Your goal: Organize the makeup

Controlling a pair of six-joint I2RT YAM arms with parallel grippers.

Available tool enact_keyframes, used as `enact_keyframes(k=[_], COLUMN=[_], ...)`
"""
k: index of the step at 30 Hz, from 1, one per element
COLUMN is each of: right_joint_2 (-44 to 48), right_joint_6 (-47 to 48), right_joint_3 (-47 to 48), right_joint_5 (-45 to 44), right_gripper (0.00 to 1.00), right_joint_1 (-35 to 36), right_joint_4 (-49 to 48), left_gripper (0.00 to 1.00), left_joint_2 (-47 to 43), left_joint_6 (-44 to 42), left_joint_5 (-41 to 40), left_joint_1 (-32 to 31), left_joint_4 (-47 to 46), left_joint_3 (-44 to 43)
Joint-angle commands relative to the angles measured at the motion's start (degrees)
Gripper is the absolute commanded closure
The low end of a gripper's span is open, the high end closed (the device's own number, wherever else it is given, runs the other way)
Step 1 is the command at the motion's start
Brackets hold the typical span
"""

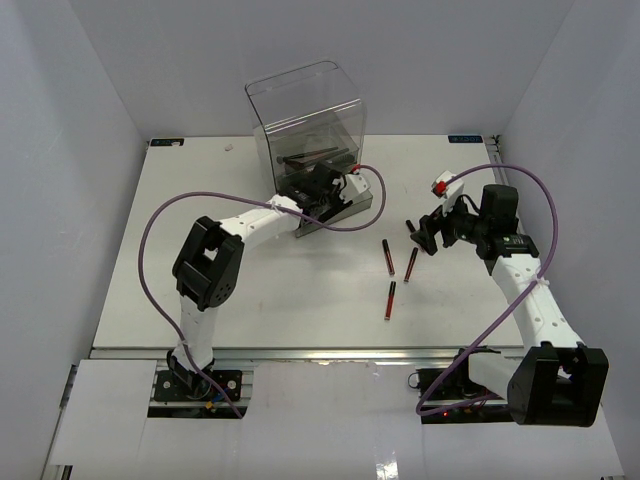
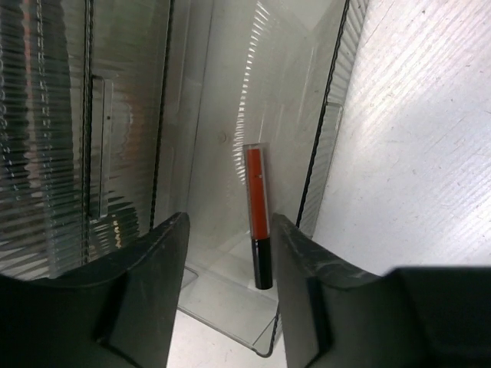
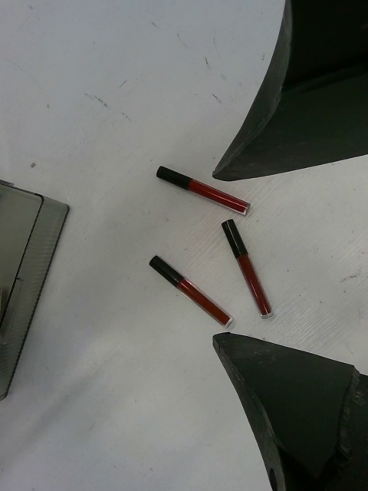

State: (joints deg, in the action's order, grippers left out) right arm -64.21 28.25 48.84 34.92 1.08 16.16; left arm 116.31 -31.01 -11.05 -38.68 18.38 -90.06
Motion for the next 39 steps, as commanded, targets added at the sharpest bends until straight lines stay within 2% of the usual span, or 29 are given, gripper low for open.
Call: enact_keyframes(k=[1,4,9,12,14,15,19,22,25,27,32,39], right_joint_2=[-1.1,-2.4,-5.5,-8.8,-10.5,-11.5,-16.6,-20.9,-26.2,-29.5,-35.7,-41.2], right_joint_6=[1.1,1.1,-0.8,-1.9,-2.1,-1.9,-0.8,-0.1,0.0,0.0,-0.1,-0.7], right_joint_3=[-0.5,-0.2,0.7,2.1,2.9,3.3,6.2,8.4,11.3,13.9,19.1,22.5], right_joint_5=[0.7,-0.4,-4.7,-8.7,-12.0,-13.7,-19.2,-22.5,-24.2,-24.3,-25.1,-26.1], right_gripper=[0.14,0.14,0.15,0.18,0.19,0.19,0.19,0.2,0.26,0.34,0.46,0.54], right_joint_1=[-0.4,-0.4,-0.4,-0.4,-0.4,-0.2,2.3,4.1,5.4,5.7,6.0,6.6], right_joint_4=[-1.6,-1.1,-0.7,0.7,1.4,1.4,1.9,2.5,3.5,4.4,6.7,7.2], left_gripper=[0.39,0.36,0.32,0.2,0.04,0.02,0.02,0.02,0.02,0.02,0.02,0.02], left_joint_2=[-2.2,-3.6,-10.8,-19.9,-25.6,-29.2,-41.4,-48.2,-56.0,-59.6,-63.5,-63.8], left_joint_6=[-0.1,2.5,11.1,16.6,21.5,23.0,30.4,32.5,32.7,32.7,32.8,33.1], left_joint_5=[0.5,0.9,4.2,7.2,9.2,10.3,15.2,16.5,15.2,13.5,13.3,15.1], left_joint_1=[0.3,0.3,0.3,0.3,0.3,0.3,0.5,0.6,0.6,0.7,0.8,0.7], left_joint_4=[-3.1,-3.1,-3.8,-5.5,-7.7,-7.8,-4.4,-5.1,-8.0,-8.7,-8.9,-8.8], left_joint_3=[-1.4,-1.0,2.4,9.4,17.0,19.4,27.1,32.6,40.8,43.3,44.5,44.5])
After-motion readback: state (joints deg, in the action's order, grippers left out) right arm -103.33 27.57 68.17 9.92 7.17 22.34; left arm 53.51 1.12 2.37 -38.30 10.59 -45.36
